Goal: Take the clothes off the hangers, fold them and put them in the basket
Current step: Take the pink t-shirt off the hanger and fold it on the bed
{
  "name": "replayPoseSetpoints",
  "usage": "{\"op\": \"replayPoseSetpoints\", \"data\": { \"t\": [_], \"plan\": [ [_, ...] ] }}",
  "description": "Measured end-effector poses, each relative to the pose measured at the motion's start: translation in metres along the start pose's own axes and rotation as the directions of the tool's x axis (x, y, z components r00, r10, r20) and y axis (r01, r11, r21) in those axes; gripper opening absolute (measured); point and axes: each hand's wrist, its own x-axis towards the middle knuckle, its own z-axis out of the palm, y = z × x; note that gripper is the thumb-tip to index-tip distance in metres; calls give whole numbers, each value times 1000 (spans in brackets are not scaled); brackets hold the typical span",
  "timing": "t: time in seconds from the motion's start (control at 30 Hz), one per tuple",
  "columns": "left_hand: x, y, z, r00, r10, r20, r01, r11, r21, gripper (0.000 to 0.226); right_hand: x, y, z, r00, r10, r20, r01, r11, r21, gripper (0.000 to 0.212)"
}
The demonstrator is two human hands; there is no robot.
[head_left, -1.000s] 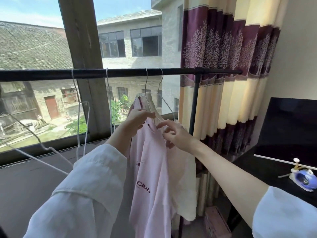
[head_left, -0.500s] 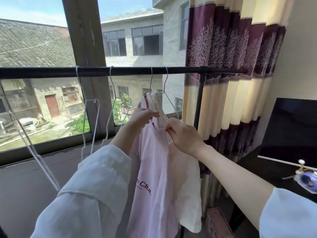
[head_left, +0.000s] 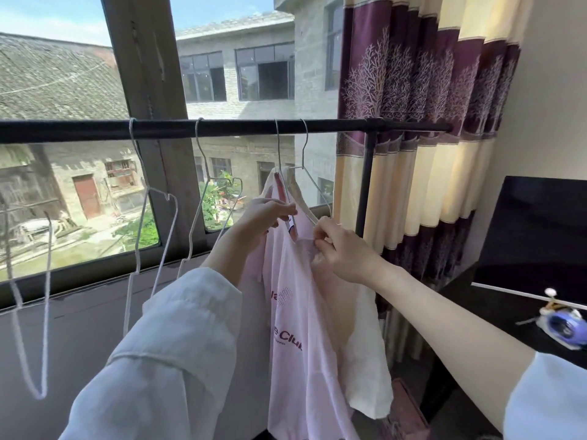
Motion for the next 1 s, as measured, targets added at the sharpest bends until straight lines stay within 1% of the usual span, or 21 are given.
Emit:
{"op": "replayPoseSetpoints", "data": {
  "t": [0.07,0.13,0.2,0.27,0.33,0.43,0.5,0.53,0.57,0.63,0.67,0.73,0.77,0.8,0.83,0.87,0.9,0.93,0.97,1.0],
  "plan": [
    [-1,2,3,1000,15,10,-16,1000,16,14,2,-3,1,996,42,78,-45,998,35,18],
    [-1,3,6,1000,21,4,-21,1000,17,15,5,-9,3,984,89,157,-91,996,3,32],
    [0,2,9,999,29,-18,-29,1000,3,14,5,-12,4,975,90,202,-77,995,-67,44],
    [2,-1,10,998,35,-61,-36,999,-18,13,2,-12,5,974,61,217,-37,993,-112,42],
    [5,-4,10,994,18,-103,-22,999,-34,12,-5,-13,8,976,28,214,4,989,-146,41],
    [11,-5,15,988,-10,-152,1,998,-58,23,-16,-17,12,983,-38,179,78,973,-218,42],
    [12,-5,18,985,-15,-170,2,997,-78,25,-22,-16,16,987,-74,145,110,959,-260,37],
    [13,-5,19,984,-17,-175,2,996,-88,25,-27,-17,20,989,-112,96,137,939,-317,34],
    [13,-6,19,985,-21,-174,4,995,-100,25,-31,-16,27,983,-184,18,176,901,-397,31],
    [11,-6,18,987,-36,-155,15,991,-136,24,-42,-11,42,954,-282,-101,199,849,-489,28],
    [9,-5,18,989,-47,-137,25,986,-162,23,-48,-5,49,946,-303,-112,199,820,-536,27],
    [4,1,10,986,-70,-148,35,974,-225,23,-59,14,64,949,-312,-43,210,727,-654,26],
    [3,5,1,984,-78,-161,40,973,-228,23,-66,22,69,963,-269,2,196,697,-689,27],
    [1,9,-10,986,-86,-146,55,978,-202,23,-73,27,73,978,-206,19,160,693,-703,29],
    [-1,13,-21,991,-92,-98,75,983,-168,22,-76,30,73,992,-128,21,107,721,-685,29],
    [-5,16,-32,995,-93,-35,87,986,-144,21,-76,29,71,999,-43,24,49,778,-626,27],
    [-9,16,-39,996,-82,29,85,988,-132,19,-70,27,69,999,39,5,-31,849,-527,26],
    [-15,16,-43,995,-62,82,73,988,-136,18,-61,20,66,990,139,-21,-138,921,-365,31],
    [-18,13,-44,992,-39,121,58,985,-162,19,-51,15,65,975,220,-40,-224,957,-183,36],
    [-21,8,-42,989,-12,150,44,976,-214,23,-41,12,65,960,272,-67,-275,961,-33,38]
  ]
}}
